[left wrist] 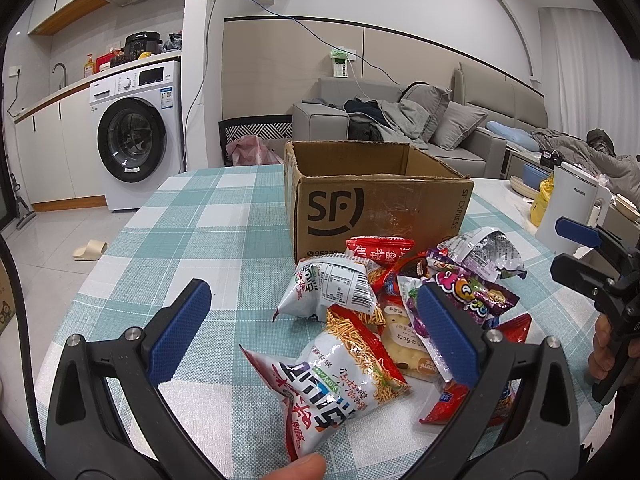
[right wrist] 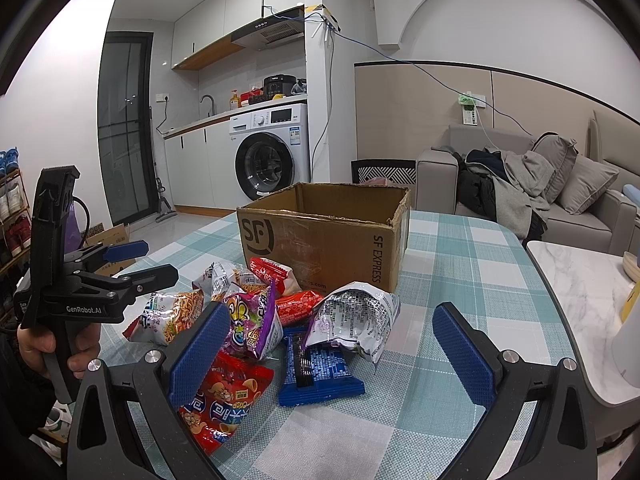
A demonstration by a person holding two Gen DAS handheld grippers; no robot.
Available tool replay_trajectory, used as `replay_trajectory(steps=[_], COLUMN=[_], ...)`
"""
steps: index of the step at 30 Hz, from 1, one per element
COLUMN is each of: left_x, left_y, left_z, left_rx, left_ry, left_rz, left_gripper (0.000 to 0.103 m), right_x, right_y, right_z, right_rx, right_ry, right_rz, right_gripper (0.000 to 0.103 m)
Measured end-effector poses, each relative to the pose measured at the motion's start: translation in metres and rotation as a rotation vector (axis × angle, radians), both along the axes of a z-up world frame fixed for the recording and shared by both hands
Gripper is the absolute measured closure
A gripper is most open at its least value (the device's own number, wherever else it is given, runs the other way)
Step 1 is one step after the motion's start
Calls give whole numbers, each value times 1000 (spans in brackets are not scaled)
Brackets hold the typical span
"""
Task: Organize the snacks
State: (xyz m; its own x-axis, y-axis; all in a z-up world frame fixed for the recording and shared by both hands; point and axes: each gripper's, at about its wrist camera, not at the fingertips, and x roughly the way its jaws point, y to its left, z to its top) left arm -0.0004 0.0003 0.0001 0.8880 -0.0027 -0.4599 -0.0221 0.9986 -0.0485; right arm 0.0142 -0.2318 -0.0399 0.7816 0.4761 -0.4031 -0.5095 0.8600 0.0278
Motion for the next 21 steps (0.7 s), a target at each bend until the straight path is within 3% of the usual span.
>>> replay_trajectory(steps=[14, 21], left_x=[0, 6], left_y=[0, 1], left_z=[0, -1], left_rx=[1, 16], left_ry=[1, 16], left_rz=[0, 2], left_gripper=[0, 0], right_x=[2, 12], right_y=[-2, 4], right_z=[-2, -4], right_rx=[-4, -24], right_ry=[3, 51], right_rz=[-3, -21], right_gripper=[0, 0])
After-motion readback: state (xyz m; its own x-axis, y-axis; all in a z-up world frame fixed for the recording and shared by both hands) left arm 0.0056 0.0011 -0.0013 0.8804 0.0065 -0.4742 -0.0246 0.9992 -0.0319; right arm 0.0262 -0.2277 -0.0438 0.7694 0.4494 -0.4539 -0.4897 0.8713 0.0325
